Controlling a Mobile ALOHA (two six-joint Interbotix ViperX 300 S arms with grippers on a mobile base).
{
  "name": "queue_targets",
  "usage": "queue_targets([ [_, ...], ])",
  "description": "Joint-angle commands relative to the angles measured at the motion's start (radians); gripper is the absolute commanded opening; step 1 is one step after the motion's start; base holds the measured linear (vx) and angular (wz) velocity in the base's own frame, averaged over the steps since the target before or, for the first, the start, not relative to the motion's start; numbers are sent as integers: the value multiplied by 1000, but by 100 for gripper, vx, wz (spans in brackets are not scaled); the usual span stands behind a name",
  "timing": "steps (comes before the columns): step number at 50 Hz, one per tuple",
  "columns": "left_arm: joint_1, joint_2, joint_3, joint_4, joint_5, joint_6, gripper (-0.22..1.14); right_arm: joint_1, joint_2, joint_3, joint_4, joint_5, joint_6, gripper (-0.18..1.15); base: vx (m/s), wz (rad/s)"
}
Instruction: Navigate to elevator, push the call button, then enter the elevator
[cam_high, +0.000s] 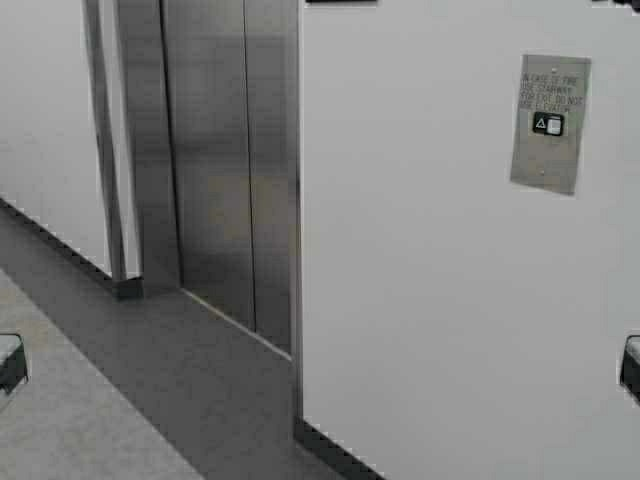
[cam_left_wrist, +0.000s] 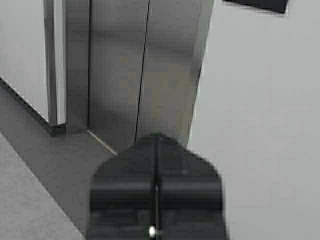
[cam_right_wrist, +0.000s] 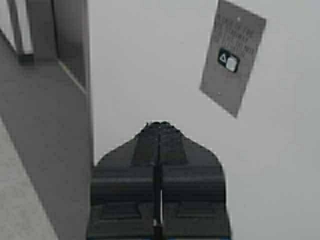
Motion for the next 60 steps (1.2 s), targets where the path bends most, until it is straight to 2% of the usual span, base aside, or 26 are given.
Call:
queue_targets([
  [1, -2, -2, -17, -11, 6, -2, 2, 2, 6, -41, -32, 72, -2, 5, 39, -2],
  [11, -55, -14, -31, -12, 64, 3, 2, 51, 17, -106, -71, 293, -34, 5, 35, 6],
  [25, -63, -20, -51, -12, 94, -2, 2, 153, 106, -235, -204, 719, -64, 5, 29, 6],
  [39, -61, -71, -41, -26, 106, -2, 2, 247, 272, -327, -368, 916, -49, 6, 22, 3],
  [47, -63, -94, -37, -31, 121, -2, 2, 287, 362, -341, -548, 974, 31, 6, 16, -10],
  [52, -63, -104, -35, -41, 123, 0, 2, 327, 413, -337, -686, 1017, 143, 6, 13, -13],
  [60, -63, -107, -40, -54, 123, -2, 2, 376, 509, -336, -980, 1049, 351, 6, 8, -12],
])
